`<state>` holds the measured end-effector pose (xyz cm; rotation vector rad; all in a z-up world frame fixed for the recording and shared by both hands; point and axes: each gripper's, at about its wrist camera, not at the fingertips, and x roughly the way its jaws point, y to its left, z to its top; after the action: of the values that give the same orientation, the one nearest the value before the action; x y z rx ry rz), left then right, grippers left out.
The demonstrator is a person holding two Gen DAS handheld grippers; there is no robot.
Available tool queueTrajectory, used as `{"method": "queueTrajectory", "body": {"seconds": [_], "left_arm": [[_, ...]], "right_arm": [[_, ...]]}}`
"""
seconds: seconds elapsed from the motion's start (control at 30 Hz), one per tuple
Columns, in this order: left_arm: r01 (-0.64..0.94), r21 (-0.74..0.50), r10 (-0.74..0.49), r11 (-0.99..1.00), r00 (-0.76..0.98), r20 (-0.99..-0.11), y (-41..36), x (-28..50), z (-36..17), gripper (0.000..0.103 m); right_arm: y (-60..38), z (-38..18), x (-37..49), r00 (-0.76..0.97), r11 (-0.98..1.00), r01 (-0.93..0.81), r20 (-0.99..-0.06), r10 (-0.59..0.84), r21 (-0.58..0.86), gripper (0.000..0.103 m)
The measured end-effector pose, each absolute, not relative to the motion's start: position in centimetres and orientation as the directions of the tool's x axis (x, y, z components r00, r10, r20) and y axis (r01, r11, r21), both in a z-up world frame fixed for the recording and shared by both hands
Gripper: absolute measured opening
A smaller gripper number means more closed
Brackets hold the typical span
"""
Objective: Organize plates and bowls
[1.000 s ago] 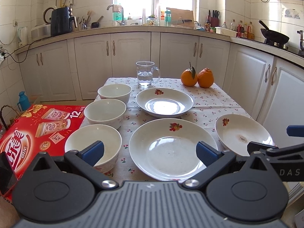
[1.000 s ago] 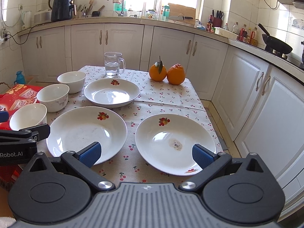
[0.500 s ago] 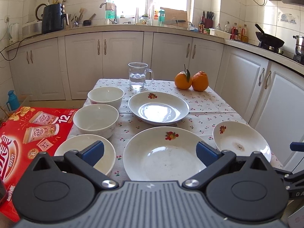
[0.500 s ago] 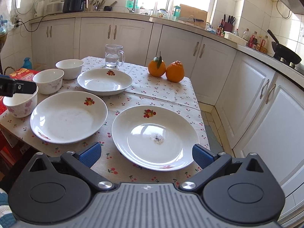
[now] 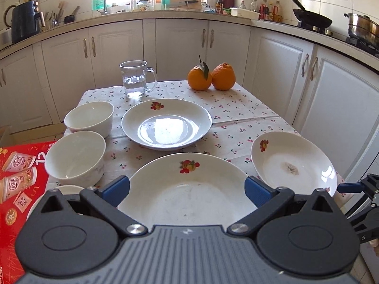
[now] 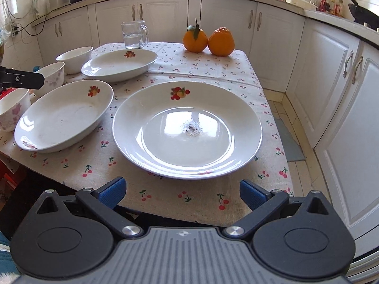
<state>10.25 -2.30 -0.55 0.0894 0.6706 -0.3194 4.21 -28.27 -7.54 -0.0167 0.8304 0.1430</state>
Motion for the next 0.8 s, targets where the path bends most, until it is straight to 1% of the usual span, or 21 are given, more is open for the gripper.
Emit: {"method": "queueTrajectory", "body": {"seconds": [0.17, 0.3, 0.47, 0.63, 0.8], "left_arm": [[0.388, 0.01, -0.289, 0.922, 0.702, -0.651, -4.4, 12.0, -0.6, 0.102], [0.452, 0.011, -0.323, 0.892, 0.654, -0.684, -6.5, 13.3, -1.0, 0.102], [0.543, -0.009, -0.383, 0.84, 0.58, -0.719, -9.1, 14.7, -1.6, 0.102], [0.606, -0.01, -0.403, 0.795, 0.515, -0.757, -11.8, 16.3, -2.2, 0.102], [0.668, -0.054, -0.427, 0.742, 0.409, -0.807, -14.4, 18.4, -3.3, 0.102]], "right_arm": [[-29.0, -8.8, 5.4, 0.64, 0.987, -0.152, -0.755, 0.144, 0.059, 0.103], [-29.3, -9.1, 5.8, 0.647, 0.981, -0.182, -0.744, 0.167, 0.062, 0.103], [-29.9, -9.3, 5.8, 0.663, 0.97, -0.233, -0.72, 0.207, 0.064, 0.103], [-30.4, -9.5, 5.5, 0.677, 0.962, -0.264, -0.698, 0.234, 0.067, 0.103], [-31.0, -9.8, 5.4, 0.69, 0.95, -0.303, -0.673, 0.268, 0.067, 0.103]]}}
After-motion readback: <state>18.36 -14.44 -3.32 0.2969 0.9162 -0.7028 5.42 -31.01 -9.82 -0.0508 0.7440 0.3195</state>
